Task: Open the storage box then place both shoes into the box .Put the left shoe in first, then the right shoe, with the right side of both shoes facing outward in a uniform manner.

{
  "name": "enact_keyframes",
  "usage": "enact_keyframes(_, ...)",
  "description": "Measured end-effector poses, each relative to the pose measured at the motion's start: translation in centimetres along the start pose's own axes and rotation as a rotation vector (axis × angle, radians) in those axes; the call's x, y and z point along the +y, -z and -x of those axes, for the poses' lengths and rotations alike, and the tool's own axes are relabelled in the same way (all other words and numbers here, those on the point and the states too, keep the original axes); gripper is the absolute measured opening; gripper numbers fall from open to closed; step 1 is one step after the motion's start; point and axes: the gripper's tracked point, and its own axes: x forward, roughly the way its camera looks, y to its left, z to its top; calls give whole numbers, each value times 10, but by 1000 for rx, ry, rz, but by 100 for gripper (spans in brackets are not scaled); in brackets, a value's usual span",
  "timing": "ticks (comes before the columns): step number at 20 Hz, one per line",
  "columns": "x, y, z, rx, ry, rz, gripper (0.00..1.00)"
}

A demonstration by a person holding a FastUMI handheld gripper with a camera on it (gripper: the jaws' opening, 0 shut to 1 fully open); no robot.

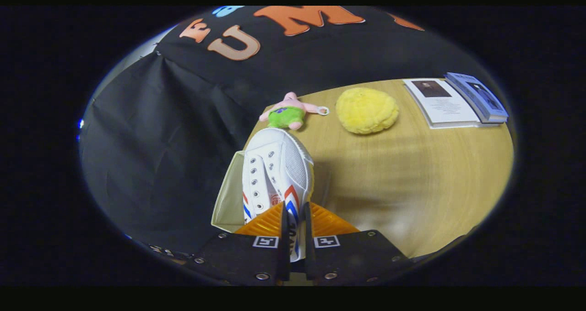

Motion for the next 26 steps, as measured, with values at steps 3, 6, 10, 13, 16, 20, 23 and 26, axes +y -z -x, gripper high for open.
enact_keyframes(3,34,5,-18,42,-45,50,14)
enact_keyframes(6,39,3,-50,73,-62,84,14)
enact_keyframes(10,63,13,-73,115,-17,140,14)
enact_keyframes(13,74,25,-90,146,22,160,14)
enact_keyframes(16,74,33,-104,166,54,158,14)
enact_keyframes(20,66,38,-114,178,59,88,14)
enact_keyframes(23,56,52,-121,214,123,86,14)
enact_keyframes(26,62,50,-127,176,112,18,14)
